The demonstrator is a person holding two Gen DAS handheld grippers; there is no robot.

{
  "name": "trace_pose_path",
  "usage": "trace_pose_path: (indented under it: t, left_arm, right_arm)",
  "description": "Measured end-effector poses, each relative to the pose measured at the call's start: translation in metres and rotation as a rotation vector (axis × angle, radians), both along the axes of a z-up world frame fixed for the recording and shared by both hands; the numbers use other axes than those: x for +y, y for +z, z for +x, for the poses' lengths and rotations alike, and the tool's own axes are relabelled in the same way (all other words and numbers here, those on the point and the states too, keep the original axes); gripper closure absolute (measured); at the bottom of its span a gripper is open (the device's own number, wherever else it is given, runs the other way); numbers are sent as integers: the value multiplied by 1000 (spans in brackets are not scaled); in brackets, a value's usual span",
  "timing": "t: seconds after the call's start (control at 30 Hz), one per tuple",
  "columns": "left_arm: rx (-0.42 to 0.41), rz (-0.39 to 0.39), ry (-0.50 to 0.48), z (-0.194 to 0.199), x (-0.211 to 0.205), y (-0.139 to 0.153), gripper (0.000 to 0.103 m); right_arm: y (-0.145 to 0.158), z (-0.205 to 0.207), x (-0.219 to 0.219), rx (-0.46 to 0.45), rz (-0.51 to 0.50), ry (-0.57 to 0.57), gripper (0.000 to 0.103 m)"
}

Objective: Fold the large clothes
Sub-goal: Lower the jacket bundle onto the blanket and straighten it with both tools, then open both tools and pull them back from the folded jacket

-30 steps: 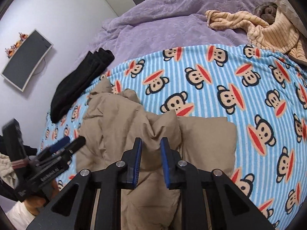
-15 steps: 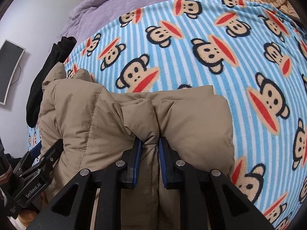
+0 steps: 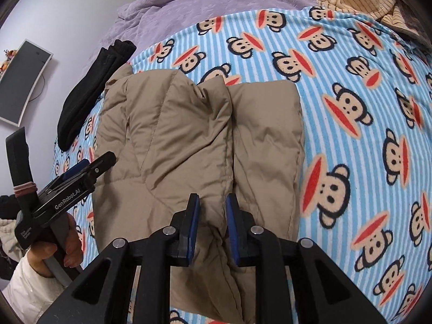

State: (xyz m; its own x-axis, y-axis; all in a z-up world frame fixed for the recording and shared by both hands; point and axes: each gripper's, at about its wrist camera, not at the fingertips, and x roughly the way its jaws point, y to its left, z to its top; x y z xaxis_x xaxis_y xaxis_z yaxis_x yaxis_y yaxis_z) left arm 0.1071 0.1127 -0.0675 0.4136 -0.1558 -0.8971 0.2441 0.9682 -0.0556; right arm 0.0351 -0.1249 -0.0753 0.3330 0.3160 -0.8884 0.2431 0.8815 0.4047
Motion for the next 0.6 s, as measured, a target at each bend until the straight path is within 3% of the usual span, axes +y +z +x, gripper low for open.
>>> trace_pose_path:
  t: [0.23, 0.4, 0.6]
  left_arm:
    - [67, -3, -23, -56, 22, -7, 13]
    - [111, -27, 9, -68, 28, -7, 13]
    - [116, -9, -29, -76, 29, 3, 13]
  right_arm:
    - [-11, -24, 4, 65, 13, -15, 80]
    - [-18, -39, 10, 110, 8, -13, 80]
    - [-3, -58, 10, 110, 0, -57, 80]
